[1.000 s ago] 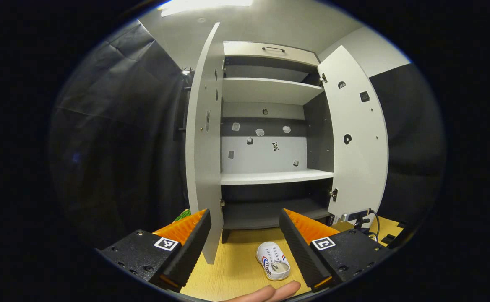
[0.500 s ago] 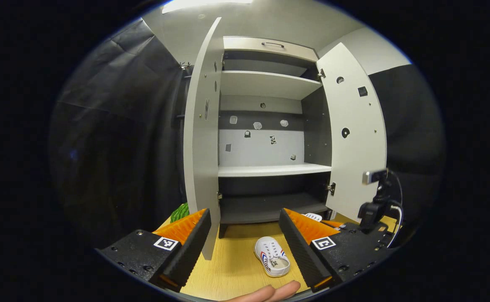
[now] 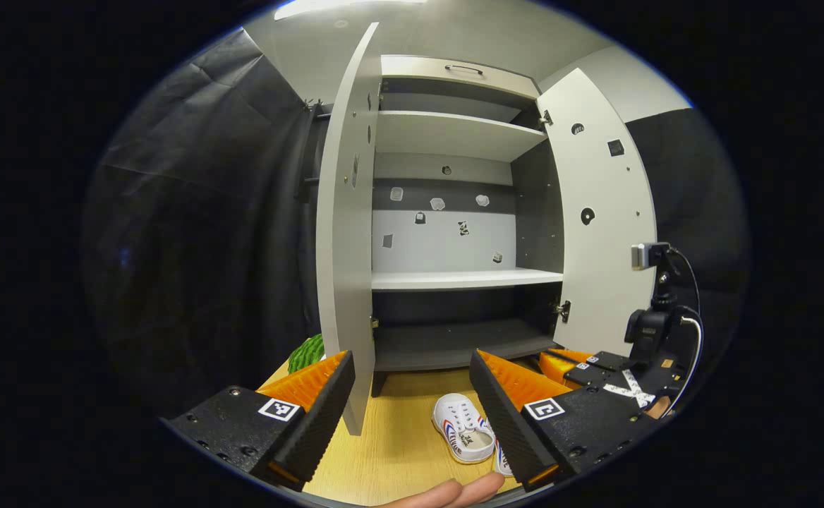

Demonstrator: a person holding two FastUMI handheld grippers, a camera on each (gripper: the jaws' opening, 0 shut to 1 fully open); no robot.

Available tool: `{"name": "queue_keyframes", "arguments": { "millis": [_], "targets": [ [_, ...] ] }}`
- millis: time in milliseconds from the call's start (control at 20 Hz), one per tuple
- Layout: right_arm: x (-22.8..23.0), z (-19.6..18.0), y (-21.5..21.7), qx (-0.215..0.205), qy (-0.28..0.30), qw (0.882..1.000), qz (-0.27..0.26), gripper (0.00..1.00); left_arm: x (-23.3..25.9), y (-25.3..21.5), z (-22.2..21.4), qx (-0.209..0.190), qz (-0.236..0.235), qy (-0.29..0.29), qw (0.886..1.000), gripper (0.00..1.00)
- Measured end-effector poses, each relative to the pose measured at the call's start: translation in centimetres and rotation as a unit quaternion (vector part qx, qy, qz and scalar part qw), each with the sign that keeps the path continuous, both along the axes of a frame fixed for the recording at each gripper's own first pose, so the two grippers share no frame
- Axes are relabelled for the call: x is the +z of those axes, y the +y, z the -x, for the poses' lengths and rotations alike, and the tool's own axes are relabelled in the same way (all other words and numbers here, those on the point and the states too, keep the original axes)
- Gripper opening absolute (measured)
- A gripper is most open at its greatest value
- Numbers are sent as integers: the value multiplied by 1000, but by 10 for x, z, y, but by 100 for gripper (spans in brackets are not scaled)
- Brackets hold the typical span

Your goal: Grab one shoe with the right hand and put it into the shoe cabinet, grab the other shoe with the left hand and put it into the shoe cabinet; then close the right door with the right hand and the left door with the left hand.

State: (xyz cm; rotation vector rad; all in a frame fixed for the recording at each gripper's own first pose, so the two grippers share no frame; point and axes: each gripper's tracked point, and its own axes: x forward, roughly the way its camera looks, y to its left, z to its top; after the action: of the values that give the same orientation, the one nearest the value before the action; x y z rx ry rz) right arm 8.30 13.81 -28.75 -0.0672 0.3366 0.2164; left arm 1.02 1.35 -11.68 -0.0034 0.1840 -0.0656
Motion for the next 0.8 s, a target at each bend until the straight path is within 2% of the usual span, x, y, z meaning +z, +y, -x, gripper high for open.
{"name": "queue_keyframes", "arguments": {
  "millis": [50,100,150,200,300,450,500,550,600,650,700,750,800],
  "targets": [
    [-17,13,2,-11,29,999,-10,1,0,-1,0,-2,1,0,1000,100],
    [-40,24,2,-19,62,998,-13,17,-1,-1,0,-3,1,0,1000,100],
    [-59,39,1,-26,92,995,-9,19,-3,0,0,-2,1,0,1000,100],
    [-72,55,12,-20,119,993,-10,44,-4,0,0,-2,0,2,1000,100],
    [-94,83,25,-10,160,987,-15,53,-6,0,0,-1,1,6,1000,100],
    [-112,113,40,0,201,979,-22,53,-8,1,3,-1,3,10,1000,100],
    [-120,122,45,7,216,976,-16,58,-8,2,3,0,3,9,1000,100],
    [-127,126,47,6,228,974,-10,58,-7,2,4,0,3,7,1000,100],
    [-134,128,47,4,235,972,0,54,-6,2,4,0,4,7,1000,100],
    [-143,128,47,2,244,970,15,54,-7,1,5,-1,4,6,1000,100],
    [-151,127,39,-7,248,968,41,59,-6,0,6,-2,4,5,1000,100],
    [-154,128,38,7,254,966,39,53,-6,-2,6,-5,3,4,1000,100],
    [-153,127,40,23,251,967,47,29,-6,-2,7,-6,-1,4,1000,100]
  ]
}}
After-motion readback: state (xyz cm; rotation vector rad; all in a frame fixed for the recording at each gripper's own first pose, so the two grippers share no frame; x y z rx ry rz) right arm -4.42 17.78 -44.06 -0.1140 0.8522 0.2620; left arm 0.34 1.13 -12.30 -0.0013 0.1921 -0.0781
